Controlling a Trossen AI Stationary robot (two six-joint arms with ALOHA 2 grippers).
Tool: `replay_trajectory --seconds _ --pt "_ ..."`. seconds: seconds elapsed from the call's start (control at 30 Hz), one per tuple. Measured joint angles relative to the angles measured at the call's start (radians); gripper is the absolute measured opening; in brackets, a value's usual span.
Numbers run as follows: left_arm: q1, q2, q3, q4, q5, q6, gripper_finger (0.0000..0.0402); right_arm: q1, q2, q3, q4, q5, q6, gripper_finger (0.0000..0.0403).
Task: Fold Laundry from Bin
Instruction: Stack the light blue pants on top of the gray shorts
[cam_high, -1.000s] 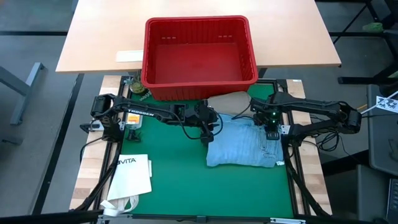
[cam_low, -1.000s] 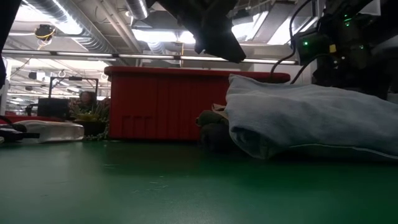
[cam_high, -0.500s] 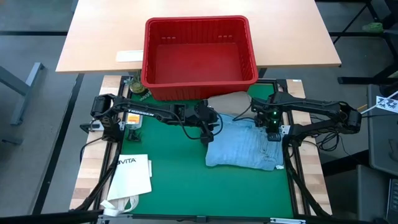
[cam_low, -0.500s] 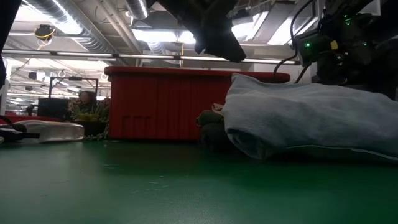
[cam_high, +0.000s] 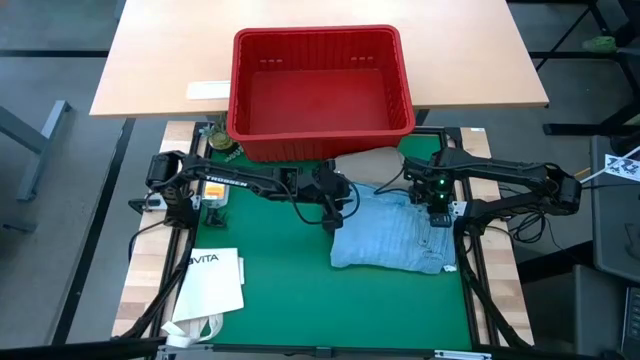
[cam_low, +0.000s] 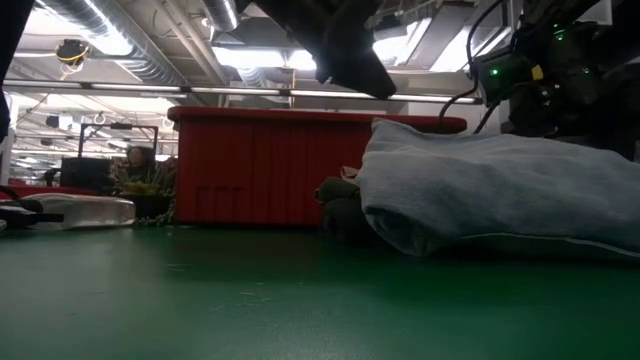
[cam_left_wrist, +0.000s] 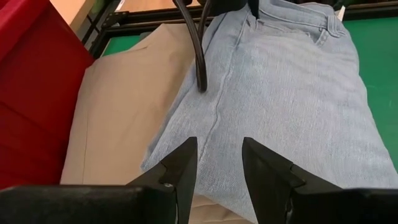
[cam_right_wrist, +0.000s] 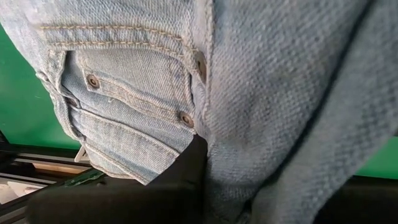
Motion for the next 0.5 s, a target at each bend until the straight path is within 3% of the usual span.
replay_trajectory --seconds 0.5 --pt "0.043 0.000 0.000 0.011 -0.074 -0.035 0.0124 0.000 0.000 0.000 0.002 0.002 0.000 0.0067"
